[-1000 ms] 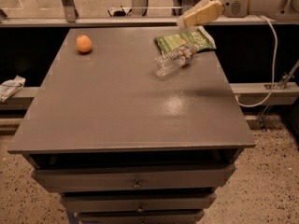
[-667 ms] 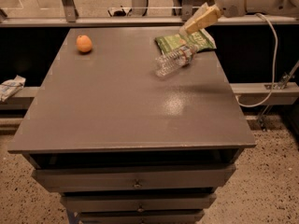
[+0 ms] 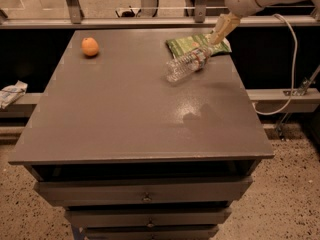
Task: Place water bottle upright
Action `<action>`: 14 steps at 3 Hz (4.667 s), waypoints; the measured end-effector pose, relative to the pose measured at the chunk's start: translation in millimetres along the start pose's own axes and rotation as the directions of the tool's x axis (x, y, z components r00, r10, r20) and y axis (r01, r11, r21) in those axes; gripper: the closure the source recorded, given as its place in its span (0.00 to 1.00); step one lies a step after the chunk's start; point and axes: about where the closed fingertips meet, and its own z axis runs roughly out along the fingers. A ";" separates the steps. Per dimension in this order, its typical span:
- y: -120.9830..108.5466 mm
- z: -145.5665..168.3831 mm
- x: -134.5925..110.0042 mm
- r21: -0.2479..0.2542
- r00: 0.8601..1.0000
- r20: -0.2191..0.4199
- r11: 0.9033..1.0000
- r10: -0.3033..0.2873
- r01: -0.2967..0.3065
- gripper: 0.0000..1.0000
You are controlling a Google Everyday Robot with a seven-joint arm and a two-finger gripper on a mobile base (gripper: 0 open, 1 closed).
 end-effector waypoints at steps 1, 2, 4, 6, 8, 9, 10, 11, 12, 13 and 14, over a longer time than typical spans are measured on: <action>11.5 1.8 19.2 -0.136 0.954 -0.122 0.957 -0.273 0.256 0.00; 14.0 2.7 27.3 -0.169 0.916 -0.130 0.919 -0.379 0.357 0.00; 53.8 45.2 35.0 -0.406 0.822 -0.127 0.785 -0.556 0.468 0.00; 78.7 52.7 52.9 -0.662 0.713 -0.131 0.596 -0.688 0.454 0.00; 114.5 67.1 49.6 -0.756 0.814 -0.116 0.582 -0.570 0.300 0.00; 120.5 73.8 45.2 -0.752 0.857 -0.124 0.611 -0.501 0.249 0.00; 118.4 83.4 41.8 -0.744 0.873 -0.127 0.628 -0.470 0.230 0.14; 115.6 91.8 43.0 -0.757 0.866 -0.133 0.613 -0.483 0.226 0.44; 116.6 92.8 48.5 -0.777 0.855 -0.144 0.592 -0.497 0.214 0.68; 99.5 77.7 42.4 -0.757 0.837 -0.135 0.600 -0.531 0.258 0.98; 73.5 57.8 26.1 -0.692 0.813 -0.105 0.629 -0.572 0.354 1.00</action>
Offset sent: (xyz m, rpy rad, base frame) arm 0.0045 -0.0133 -0.0148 -0.2847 -0.0698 0.0401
